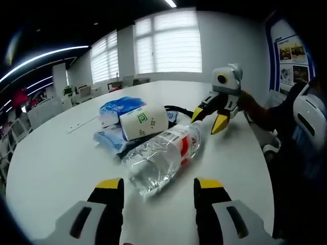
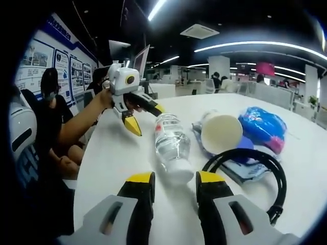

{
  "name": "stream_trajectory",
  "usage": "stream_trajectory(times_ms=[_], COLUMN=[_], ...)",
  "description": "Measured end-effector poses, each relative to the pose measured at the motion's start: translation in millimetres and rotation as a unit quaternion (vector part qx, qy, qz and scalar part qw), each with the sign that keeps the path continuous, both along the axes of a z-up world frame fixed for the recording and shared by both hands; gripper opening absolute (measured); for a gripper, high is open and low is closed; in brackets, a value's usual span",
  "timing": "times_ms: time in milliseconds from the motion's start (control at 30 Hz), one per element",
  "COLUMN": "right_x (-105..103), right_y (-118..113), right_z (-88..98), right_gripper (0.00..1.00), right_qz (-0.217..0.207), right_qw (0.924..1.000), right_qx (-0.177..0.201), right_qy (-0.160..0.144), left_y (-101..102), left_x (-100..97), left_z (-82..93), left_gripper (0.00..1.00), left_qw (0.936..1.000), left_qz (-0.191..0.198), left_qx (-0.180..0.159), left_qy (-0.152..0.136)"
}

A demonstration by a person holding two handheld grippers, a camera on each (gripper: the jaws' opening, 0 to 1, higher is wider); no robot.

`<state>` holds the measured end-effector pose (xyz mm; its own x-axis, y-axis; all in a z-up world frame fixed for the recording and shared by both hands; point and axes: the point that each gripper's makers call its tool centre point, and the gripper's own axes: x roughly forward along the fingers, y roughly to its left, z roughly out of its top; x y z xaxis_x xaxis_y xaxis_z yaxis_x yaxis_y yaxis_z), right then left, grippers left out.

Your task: Arrange the tabletop items into an orderly group along one side of the table until the central work area is clear of visible clutter.

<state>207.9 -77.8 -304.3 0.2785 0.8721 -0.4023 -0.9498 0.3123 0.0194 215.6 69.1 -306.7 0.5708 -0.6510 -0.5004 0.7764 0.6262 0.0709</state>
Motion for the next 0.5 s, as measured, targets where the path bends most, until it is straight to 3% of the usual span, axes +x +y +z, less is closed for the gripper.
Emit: stream_trajectory(times_ms=[500], right_x=[5.3], right_y=[3.7], right_z=[-6.3], right_gripper=[0.22], right_qz=[-0.006], right_qw=[1.0000], right_qx=[-0.005], right_qy=[-0.004], left_y=[-2.7], left_x=[2.9], left_z=[-4.6], left_gripper=[0.47], left_qw=[1.0000], left_qz=[0.001], left_qx=[0.003], left_qy=[0.005])
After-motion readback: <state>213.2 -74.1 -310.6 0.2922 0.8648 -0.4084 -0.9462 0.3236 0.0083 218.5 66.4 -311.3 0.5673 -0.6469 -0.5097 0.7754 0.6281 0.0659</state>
